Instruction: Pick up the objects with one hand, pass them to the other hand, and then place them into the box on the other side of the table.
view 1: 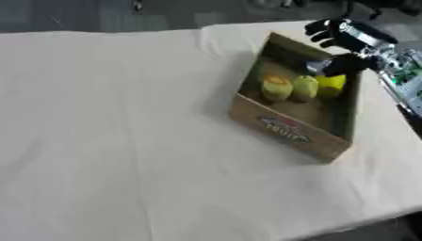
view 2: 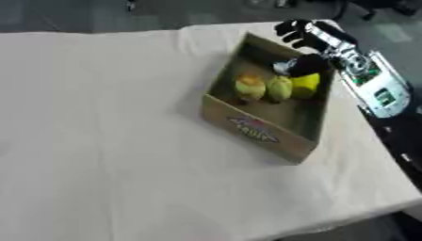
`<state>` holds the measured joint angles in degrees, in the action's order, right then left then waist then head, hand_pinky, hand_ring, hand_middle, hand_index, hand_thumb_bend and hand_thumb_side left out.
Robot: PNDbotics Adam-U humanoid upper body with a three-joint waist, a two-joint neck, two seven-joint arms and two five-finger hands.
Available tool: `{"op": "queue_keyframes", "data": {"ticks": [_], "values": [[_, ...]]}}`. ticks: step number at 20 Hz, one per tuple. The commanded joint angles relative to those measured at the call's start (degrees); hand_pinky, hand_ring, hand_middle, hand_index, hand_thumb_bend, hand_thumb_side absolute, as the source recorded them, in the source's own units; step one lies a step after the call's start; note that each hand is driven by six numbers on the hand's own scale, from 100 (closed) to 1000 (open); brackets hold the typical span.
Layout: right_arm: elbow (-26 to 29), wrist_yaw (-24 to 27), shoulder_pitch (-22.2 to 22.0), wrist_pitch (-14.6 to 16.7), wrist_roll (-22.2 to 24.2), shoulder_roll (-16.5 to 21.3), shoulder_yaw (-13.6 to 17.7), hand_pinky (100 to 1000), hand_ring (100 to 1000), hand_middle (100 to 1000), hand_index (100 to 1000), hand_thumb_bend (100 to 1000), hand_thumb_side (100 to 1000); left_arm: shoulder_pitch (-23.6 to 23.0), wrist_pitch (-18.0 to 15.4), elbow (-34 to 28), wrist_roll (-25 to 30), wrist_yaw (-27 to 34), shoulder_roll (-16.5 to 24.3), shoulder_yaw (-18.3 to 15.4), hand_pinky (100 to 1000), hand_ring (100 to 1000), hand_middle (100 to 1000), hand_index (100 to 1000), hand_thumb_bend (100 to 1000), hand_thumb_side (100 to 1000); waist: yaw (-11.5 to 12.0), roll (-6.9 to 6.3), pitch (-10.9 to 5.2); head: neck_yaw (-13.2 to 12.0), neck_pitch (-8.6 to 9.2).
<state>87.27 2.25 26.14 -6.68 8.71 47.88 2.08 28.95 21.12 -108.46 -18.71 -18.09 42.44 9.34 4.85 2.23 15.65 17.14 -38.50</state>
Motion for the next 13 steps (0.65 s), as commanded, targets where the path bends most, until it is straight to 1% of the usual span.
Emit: {"op": "queue_keyframes", "data": {"ticks": [1, 2, 3, 5, 8, 10, 13], "values": [[2.6, 6.4, 0.2, -0.6, -5.4, 0.5, 2.7, 903, 875, 833, 894, 223, 368, 0.1, -0.2, -1.1, -2.0, 0.9, -0.2, -2.1, 714, 650, 605, 808, 645, 446, 0.1, -0.90, -0.86, -0.9, 0.38], [3.1, 8.5, 0.1, -0.4, -6.8, 0.0, 3.3, 906, 875, 835, 897, 214, 367, -0.2, -0.3, -1.2, -2.7, 1.4, -0.9, -2.7, 713, 648, 603, 807, 638, 450, 0.1, -0.96, -0.90, -1.2, 0.43], [3.6, 10.3, 0.1, -0.1, -8.0, -0.6, 3.9, 907, 876, 838, 898, 223, 347, -0.6, -0.4, -1.2, -3.6, 2.1, -1.7, -3.3, 711, 645, 600, 806, 627, 456, 0.1, -1.03, -0.94, -1.5, 0.47], [4.4, 12.8, 0.2, 0.4, -10.0, -1.7, 4.9, 909, 874, 845, 901, 276, 286, -1.5, -0.7, -1.0, -5.6, 4.7, -3.3, -4.5, 710, 641, 596, 806, 603, 481, 0.3, -1.17, -1.01, -1.8, 0.44], [5.0, 14.3, 0.7, 1.2, -11.7, -3.1, 5.7, 903, 861, 846, 898, 337, 243, -2.9, -1.1, 0.2, -8.3, 11.9, -5.2, -6.1, 707, 637, 592, 807, 585, 527, 0.5, -1.37, -1.09, -1.7, 0.43], [4.9, 14.6, 1.0, 1.8, -12.9, -4.1, 6.1, 896, 852, 838, 888, 327, 214, -3.5, -2.0, 1.1, -9.7, 16.8, -6.1, -6.8, 709, 637, 592, 810, 579, 554, 0.7, -1.46, -1.09, -1.6, 0.57], [4.5, 15.5, 1.1, 2.7, -14.3, -5.6, 6.8, 901, 858, 844, 890, 279, 227, -4.1, -3.4, 2.8, -10.9, 24.5, -7.0, -7.4, 709, 633, 588, 809, 541, 585, 0.8, -1.48, -1.07, -1.6, 0.64]]}}
